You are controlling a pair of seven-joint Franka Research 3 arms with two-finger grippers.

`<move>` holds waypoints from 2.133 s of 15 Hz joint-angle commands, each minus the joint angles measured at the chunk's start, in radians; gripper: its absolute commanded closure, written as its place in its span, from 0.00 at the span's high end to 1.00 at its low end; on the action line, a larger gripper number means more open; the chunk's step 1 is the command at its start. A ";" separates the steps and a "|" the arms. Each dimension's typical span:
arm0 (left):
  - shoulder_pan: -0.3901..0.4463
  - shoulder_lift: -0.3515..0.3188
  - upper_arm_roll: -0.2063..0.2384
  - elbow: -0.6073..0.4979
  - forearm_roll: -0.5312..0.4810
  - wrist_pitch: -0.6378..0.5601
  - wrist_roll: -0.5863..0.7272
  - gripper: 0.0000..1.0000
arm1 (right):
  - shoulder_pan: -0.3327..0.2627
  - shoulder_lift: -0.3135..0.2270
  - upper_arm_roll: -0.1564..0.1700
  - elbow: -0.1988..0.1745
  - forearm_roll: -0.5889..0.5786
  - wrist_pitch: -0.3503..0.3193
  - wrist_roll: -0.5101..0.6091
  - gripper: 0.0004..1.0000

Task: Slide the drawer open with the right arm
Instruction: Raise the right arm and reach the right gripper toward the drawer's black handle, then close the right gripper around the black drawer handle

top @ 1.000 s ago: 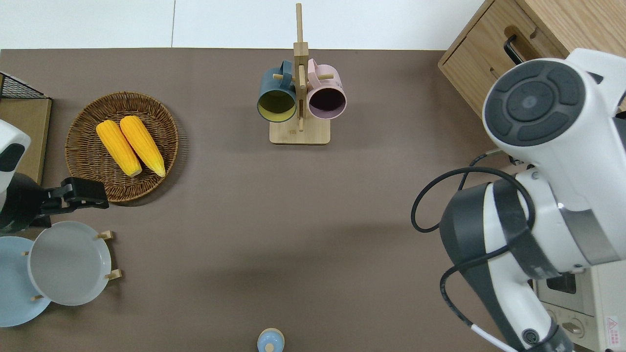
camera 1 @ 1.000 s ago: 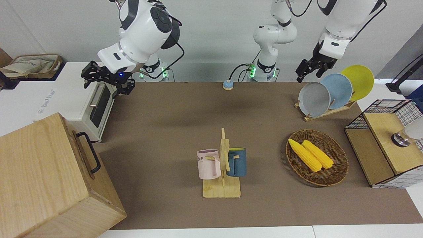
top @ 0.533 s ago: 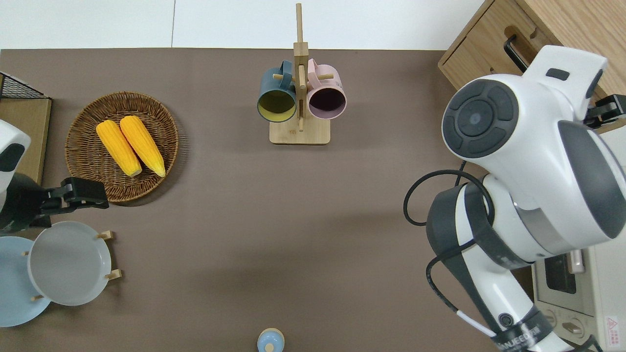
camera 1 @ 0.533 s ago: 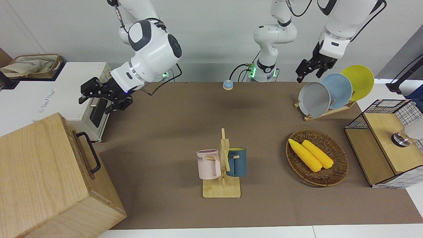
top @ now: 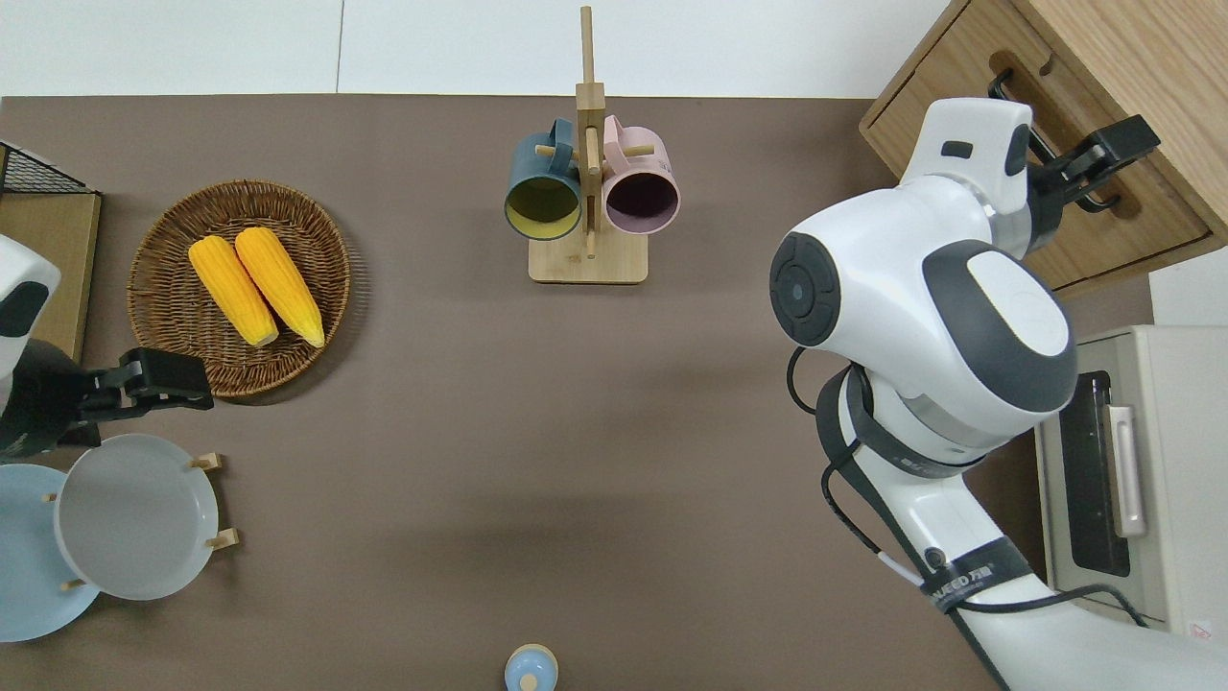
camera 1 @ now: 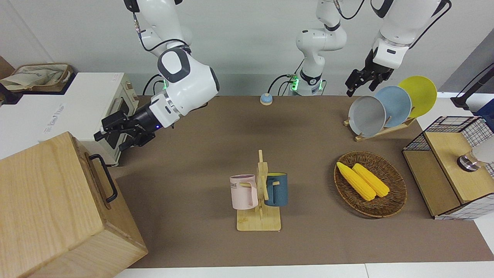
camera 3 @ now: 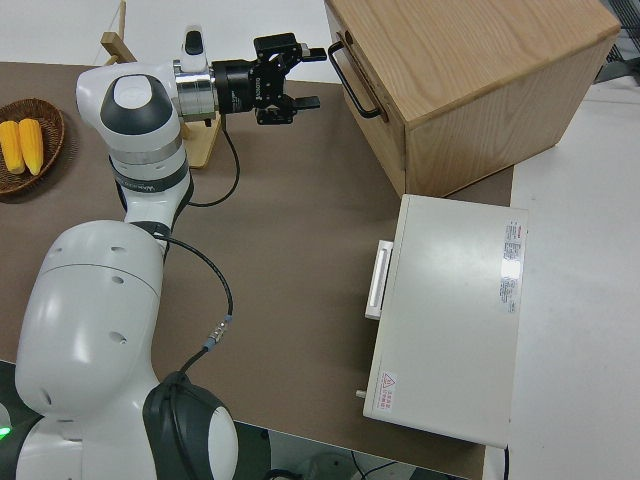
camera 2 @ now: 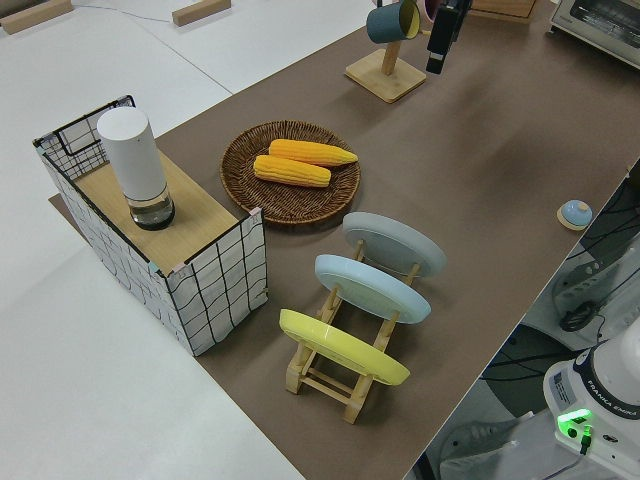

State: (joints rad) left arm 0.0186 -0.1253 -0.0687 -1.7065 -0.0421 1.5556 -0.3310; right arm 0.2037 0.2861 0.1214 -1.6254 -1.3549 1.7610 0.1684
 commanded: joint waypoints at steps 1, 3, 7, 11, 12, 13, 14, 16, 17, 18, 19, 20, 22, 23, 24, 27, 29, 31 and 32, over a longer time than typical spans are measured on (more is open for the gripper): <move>0.000 -0.008 0.004 0.004 -0.001 -0.015 0.007 0.99 | -0.004 0.018 0.004 -0.024 -0.113 0.041 0.031 0.98; 0.000 -0.008 0.004 0.004 -0.001 -0.015 0.007 0.99 | -0.006 0.034 0.004 -0.028 -0.154 0.052 0.051 0.98; 0.000 -0.008 0.004 0.004 -0.001 -0.015 0.007 0.99 | -0.013 0.054 -0.008 -0.031 -0.208 0.106 0.108 0.98; 0.000 -0.008 0.004 0.004 -0.001 -0.015 0.007 0.99 | -0.007 0.080 -0.013 -0.031 -0.248 0.106 0.171 0.98; 0.000 -0.008 0.004 0.004 -0.001 -0.015 0.007 0.99 | -0.006 0.082 -0.013 -0.033 -0.244 0.098 0.177 0.98; 0.000 -0.008 0.004 0.004 -0.001 -0.015 0.007 0.99 | 0.006 0.081 -0.013 -0.033 -0.234 0.089 0.181 0.98; 0.000 -0.008 0.004 0.004 -0.001 -0.015 0.007 0.99 | 0.035 0.081 -0.013 -0.034 -0.230 0.062 0.187 0.98; 0.000 -0.008 0.004 0.004 -0.001 -0.017 0.007 0.99 | 0.072 0.082 -0.013 -0.034 -0.230 -0.018 0.192 0.98; 0.000 -0.008 0.004 0.004 -0.001 -0.015 0.007 0.99 | 0.088 0.084 -0.013 -0.034 -0.230 -0.029 0.194 0.98; 0.000 -0.008 0.004 0.004 -0.001 -0.015 0.007 0.99 | 0.095 0.088 -0.013 -0.034 -0.230 -0.031 0.198 0.98; 0.000 -0.008 0.004 0.004 -0.001 -0.015 0.007 0.99 | 0.100 0.096 -0.013 -0.034 -0.230 -0.032 0.213 0.98; 0.000 -0.008 0.004 0.004 -0.001 -0.015 0.007 0.99 | 0.114 0.105 -0.013 -0.040 -0.230 -0.049 0.241 0.98; 0.000 -0.008 0.004 0.004 -0.001 -0.015 0.007 0.99 | 0.141 0.119 -0.013 -0.042 -0.231 -0.101 0.263 0.98; 0.000 -0.008 0.004 0.004 -0.001 -0.015 0.007 0.99 | 0.158 0.123 -0.011 -0.042 -0.230 -0.115 0.272 0.98; 0.000 -0.008 0.004 0.004 -0.001 -0.017 0.007 0.99 | 0.167 0.127 -0.012 -0.042 -0.230 -0.129 0.281 0.98; 0.000 -0.008 0.004 0.004 -0.001 -0.015 0.007 0.99 | 0.161 0.137 -0.013 -0.047 -0.237 -0.135 0.306 0.98; 0.000 -0.008 0.004 0.004 -0.001 -0.015 0.007 0.99 | 0.151 0.148 -0.013 -0.047 -0.250 -0.126 0.327 0.98; 0.000 -0.008 0.004 0.004 -0.001 -0.015 0.007 0.99 | 0.138 0.163 -0.013 -0.047 -0.269 -0.114 0.342 0.98; 0.000 -0.008 0.004 0.004 -0.001 -0.015 0.007 0.99 | 0.129 0.166 -0.013 -0.047 -0.295 -0.106 0.349 0.98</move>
State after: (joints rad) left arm 0.0186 -0.1253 -0.0687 -1.7065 -0.0421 1.5556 -0.3310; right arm 0.3636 0.4359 0.1031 -1.6618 -1.5766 1.6354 0.4711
